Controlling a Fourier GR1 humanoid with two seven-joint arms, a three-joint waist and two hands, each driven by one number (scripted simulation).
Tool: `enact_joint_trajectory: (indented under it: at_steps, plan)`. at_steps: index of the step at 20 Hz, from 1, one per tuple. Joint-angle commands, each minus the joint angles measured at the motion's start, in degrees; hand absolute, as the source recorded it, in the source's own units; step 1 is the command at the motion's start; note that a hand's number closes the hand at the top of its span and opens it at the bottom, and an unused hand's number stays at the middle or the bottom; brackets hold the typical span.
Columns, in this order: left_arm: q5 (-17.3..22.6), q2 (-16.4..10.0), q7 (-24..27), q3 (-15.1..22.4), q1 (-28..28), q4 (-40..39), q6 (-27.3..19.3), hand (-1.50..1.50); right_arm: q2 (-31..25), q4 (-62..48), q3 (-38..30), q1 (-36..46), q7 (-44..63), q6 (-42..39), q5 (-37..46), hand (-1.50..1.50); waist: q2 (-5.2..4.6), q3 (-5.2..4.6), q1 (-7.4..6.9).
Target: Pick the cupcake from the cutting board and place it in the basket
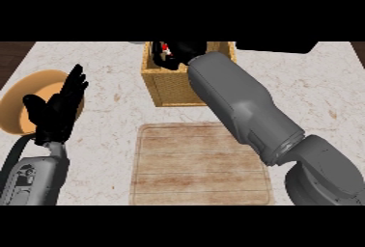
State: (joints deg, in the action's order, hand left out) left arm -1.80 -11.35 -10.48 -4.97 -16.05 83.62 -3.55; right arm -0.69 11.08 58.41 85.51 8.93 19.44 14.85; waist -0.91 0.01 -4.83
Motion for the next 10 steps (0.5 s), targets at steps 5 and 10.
enact_joint_trajectory:
  at_steps: [5, 10]
  plan:
    - [0.02, 0.32, 1.88, 0.44, 3.6, 1.33, 0.76, 0.0, 0.66, -1.69, -0.11, -0.1, 0.08, -5.09, 1.06, 1.5, -0.56, -0.13, -0.69]
    - [0.61, -0.49, 1.93, -0.77, -0.22, -1.61, 1.36, 0.0, 0.66, -1.01, -0.52, -2.17, -1.11, -6.01, 1.07, 1.5, -0.75, -0.13, 0.04]
